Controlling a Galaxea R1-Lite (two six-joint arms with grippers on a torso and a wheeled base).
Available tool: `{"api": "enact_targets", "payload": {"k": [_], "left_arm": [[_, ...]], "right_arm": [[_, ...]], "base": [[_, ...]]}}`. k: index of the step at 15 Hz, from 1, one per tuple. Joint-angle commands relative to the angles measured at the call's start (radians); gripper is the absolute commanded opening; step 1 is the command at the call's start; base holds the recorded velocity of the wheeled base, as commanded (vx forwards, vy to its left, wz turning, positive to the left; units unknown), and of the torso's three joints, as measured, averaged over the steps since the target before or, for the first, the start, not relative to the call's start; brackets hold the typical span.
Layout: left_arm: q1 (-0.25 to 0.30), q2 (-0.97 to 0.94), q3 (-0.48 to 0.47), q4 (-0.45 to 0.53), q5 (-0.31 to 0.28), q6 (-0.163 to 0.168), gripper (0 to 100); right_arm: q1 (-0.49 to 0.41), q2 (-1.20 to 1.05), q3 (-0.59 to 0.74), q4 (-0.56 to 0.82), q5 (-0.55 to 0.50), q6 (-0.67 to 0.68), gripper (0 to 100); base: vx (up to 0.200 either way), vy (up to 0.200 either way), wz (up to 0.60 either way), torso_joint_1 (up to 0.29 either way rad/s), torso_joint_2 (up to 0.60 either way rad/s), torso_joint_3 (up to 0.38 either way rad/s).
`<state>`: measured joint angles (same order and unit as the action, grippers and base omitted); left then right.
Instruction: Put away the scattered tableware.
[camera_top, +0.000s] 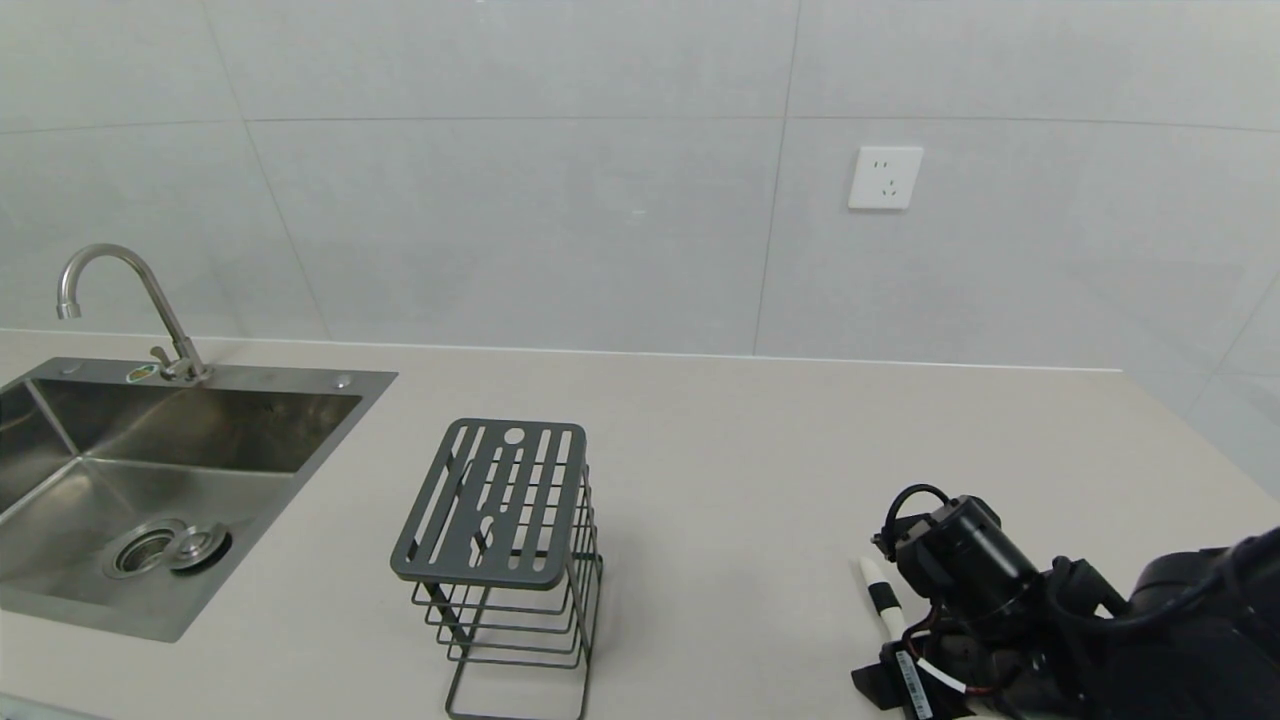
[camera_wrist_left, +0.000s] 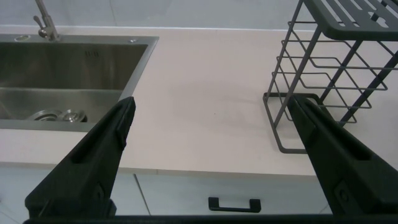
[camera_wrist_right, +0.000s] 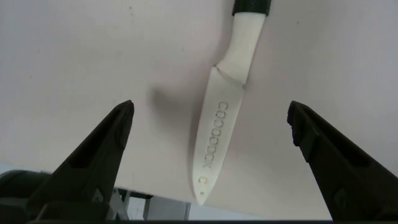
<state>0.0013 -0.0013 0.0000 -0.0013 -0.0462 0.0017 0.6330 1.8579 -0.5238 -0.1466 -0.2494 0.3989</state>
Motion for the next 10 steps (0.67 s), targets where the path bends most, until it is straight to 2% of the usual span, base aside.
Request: {"api": "enact_targets", "payload": {"k": [1, 5, 10], "left_arm": [[0.000, 0.001, 0.000, 0.000, 0.000, 0.000, 100], [0.000, 0.001, 0.000, 0.000, 0.000, -0.002, 100], [0.000, 0.001, 0.000, 0.000, 0.000, -0.002, 100]], "right_arm": [[-0.016, 0.017, 0.004, -0.002, 0.001, 0.001, 100], [-0.055, 0.050, 0.034, -0.091, 0.002, -0.009, 100], [-0.045, 0.080, 0.038, -0.131, 0.002, -0.009, 100]], "base": [[0.000, 0.000, 0.00, 0.000, 0.00, 0.000], [0.000, 0.000, 0.00, 0.000, 0.00, 0.000], [0.000, 0.000, 0.00, 0.000, 0.00, 0.000]]}}
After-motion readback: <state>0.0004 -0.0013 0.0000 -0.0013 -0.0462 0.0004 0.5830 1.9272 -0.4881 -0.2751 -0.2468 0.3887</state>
